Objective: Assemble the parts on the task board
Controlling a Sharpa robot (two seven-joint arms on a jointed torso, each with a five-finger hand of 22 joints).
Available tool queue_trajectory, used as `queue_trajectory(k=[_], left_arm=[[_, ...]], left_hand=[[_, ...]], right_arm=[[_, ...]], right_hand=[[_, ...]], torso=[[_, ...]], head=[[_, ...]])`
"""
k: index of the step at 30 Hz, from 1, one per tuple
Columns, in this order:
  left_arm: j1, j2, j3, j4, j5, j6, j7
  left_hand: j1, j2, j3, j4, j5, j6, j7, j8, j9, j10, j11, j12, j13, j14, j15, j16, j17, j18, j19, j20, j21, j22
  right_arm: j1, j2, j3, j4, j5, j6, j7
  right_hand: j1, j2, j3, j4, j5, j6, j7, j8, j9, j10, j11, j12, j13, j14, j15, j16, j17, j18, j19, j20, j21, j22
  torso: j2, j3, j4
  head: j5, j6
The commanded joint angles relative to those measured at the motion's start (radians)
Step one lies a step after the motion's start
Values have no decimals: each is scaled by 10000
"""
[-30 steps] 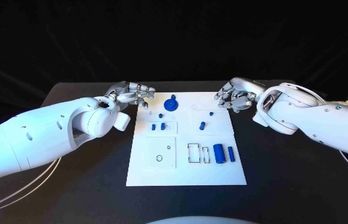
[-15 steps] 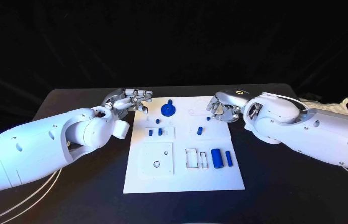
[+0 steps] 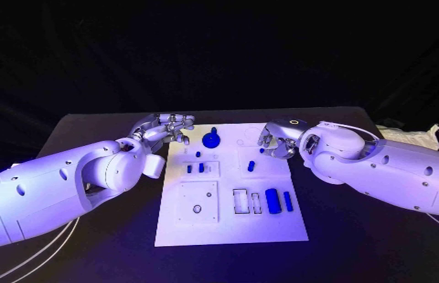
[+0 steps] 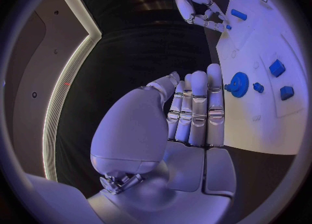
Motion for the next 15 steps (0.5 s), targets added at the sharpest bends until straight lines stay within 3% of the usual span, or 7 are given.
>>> queue_trajectory(k=[1,7,8,9,10,15], left_arm=[[-4,-2,7,53,152,97,343],[-4,-27,7,70,155,116,383],[-4,-28,7,71,156,120,389],[-4,-30,7,72,156,131,396],[-4,-31,7,73,156,142,399],[-4,-30,7,81,156,180,397]], left_hand=[[103,-28,-2,-73,4,-48,2,44,-6,-65,-21,35,13,-55,-14,-44,-13,197,33,3,-35,-19],[119,-34,-21,-97,0,-53,6,56,-6,-76,-18,54,19,-59,-14,-46,-20,196,39,2,-45,-27],[119,-34,-21,-97,0,-53,6,56,-6,-76,-18,54,19,-59,-14,-46,-20,196,39,2,-45,-27],[119,-34,-21,-97,0,-53,6,56,-6,-76,-18,54,19,-59,-14,-46,-20,196,39,2,-45,-27],[119,-34,-21,-97,0,-53,6,56,-6,-76,-18,54,19,-59,-14,-46,-20,196,39,2,-45,-27],[118,-33,-25,-98,0,-53,7,59,-6,-78,-16,57,20,-60,-13,-46,-21,196,40,2,-47,-29]], right_arm=[[-45,70,-4,-108,-274,339,-170],[-113,171,-7,-246,-320,282,-172],[-120,180,-7,-252,-322,268,-168],[-129,196,-7,-262,-324,249,-162],[-137,212,-7,-269,-325,242,-161],[-167,282,-9,-311,-276,330,-153]], right_hand=[[3,-86,10,48,-14,100,31,24,3,-71,13,-49,-8,38,70,55,37,-47,-82,13,47,20],[16,-78,38,65,-1,92,64,9,-4,-111,36,-64,-5,27,88,89,69,-48,-115,30,93,58],[17,-76,40,65,0,92,64,8,-4,-112,36,-64,-5,26,89,88,68,-48,-116,30,94,58],[25,-67,52,67,5,94,65,8,-4,-111,37,-63,-3,24,90,94,74,-48,-122,33,102,65],[41,-45,80,75,17,99,67,7,-5,-108,41,-59,0,16,94,103,82,-48,-137,40,123,83],[62,24,162,112,30,116,72,7,-7,-96,45,-47,4,0,100,135,113,-44,-177,53,181,132]], torso=[[-9,-1,-3],[-6,8,-4],[-5,9,-4],[-8,10,-6],[-8,9,-7],[-2,1,1]], head=[[2,14],[23,22],[41,141],[55,337],[60,405],[9,322]])
